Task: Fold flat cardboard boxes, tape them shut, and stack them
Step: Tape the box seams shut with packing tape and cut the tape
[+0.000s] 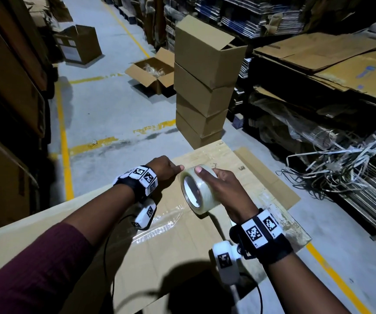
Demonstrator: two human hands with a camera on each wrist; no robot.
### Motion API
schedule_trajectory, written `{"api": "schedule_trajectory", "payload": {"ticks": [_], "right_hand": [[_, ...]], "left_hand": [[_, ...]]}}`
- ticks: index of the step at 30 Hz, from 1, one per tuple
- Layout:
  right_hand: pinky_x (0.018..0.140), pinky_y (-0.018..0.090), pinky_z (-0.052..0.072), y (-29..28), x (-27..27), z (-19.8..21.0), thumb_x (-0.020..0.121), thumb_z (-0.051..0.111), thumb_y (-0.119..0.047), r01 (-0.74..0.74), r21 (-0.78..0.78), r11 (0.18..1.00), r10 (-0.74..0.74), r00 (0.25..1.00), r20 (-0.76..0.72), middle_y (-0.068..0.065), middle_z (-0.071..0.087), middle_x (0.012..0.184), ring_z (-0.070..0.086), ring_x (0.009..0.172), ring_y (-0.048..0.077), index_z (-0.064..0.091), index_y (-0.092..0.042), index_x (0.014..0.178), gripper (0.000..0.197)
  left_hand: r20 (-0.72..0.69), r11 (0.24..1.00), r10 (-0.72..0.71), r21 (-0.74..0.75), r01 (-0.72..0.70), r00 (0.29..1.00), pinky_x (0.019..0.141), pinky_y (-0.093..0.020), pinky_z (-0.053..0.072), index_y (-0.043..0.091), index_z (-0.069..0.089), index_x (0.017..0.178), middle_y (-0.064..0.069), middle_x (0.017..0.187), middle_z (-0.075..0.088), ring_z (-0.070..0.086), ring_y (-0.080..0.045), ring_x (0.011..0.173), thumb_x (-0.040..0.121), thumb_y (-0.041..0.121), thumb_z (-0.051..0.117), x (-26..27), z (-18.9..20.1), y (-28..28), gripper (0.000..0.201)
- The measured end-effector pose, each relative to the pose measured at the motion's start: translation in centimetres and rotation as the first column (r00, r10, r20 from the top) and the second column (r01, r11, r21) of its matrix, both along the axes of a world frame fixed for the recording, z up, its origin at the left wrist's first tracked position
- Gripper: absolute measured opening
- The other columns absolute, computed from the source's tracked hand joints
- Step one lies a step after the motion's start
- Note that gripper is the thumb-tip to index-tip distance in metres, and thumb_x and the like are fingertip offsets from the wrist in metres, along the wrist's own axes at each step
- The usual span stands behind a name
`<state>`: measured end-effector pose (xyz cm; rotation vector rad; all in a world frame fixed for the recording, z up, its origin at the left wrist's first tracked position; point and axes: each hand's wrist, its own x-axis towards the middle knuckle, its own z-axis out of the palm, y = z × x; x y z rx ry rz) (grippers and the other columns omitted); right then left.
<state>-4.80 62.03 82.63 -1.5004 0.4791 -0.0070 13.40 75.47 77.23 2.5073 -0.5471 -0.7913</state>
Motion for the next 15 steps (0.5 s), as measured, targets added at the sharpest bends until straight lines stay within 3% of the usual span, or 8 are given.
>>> {"api": "schedule_trajectory", "payload": {"ticks": [3,7,11,15], "right_hand": [[0.077,0.031,0.053,0.2,-0.1,-0.1,0.091,0.071,-0.048,-0.008,-0.039,0.999,0.008,1.000,0.005,0.014,0.077,0.096,0.071,0.081,0.018,0.076,-0.008,0.100,0.041],[0.071,0.028,0.048,0.0,-0.5,-0.2,0.091,0.068,-0.053,-0.002,-0.072,0.997,0.001,1.000,-0.014,0.005,0.069,0.073,0.065,0.068,0.014,0.070,-0.015,0.079,0.040],[0.070,0.032,0.040,0.1,-1.9,-0.5,0.083,0.069,-0.065,-0.022,-0.129,0.991,0.021,1.000,-0.012,0.007,0.055,0.073,0.054,0.068,0.017,0.062,-0.017,0.081,0.048],[0.072,0.035,0.038,-0.1,-4.6,-0.3,0.073,0.071,-0.071,-0.028,-0.108,0.994,0.023,0.999,-0.049,0.012,0.053,0.075,0.053,0.070,0.021,0.061,-0.010,0.081,0.062]], "left_hand": [[-0.085,0.997,0.064,-0.045,-0.068,0.994,0.058,-0.027,0.034,0.018,0.042,0.054,-0.001,0.052,0.044,0.038,-0.021,0.049,0.095,0.060,0.053,-0.6,-1.1,0.2,0.059],[-0.037,0.991,0.118,-0.054,-0.120,0.992,0.057,-0.026,0.037,0.017,0.048,0.055,0.000,0.053,0.051,0.044,-0.020,0.050,0.094,0.060,0.053,-1.1,-1.4,0.0,0.058],[0.011,0.993,0.113,-0.030,-0.113,0.993,0.061,-0.027,0.040,0.016,0.049,0.055,-0.003,0.058,0.055,0.050,-0.022,0.059,0.094,0.061,0.053,-1.0,-1.4,-0.5,0.060],[0.043,0.996,0.087,-0.011,-0.086,0.995,0.067,-0.029,0.044,0.014,0.058,0.063,-0.009,0.072,0.065,0.059,-0.026,0.070,0.094,0.064,0.051,-0.7,-1.9,-0.3,0.060]]}}
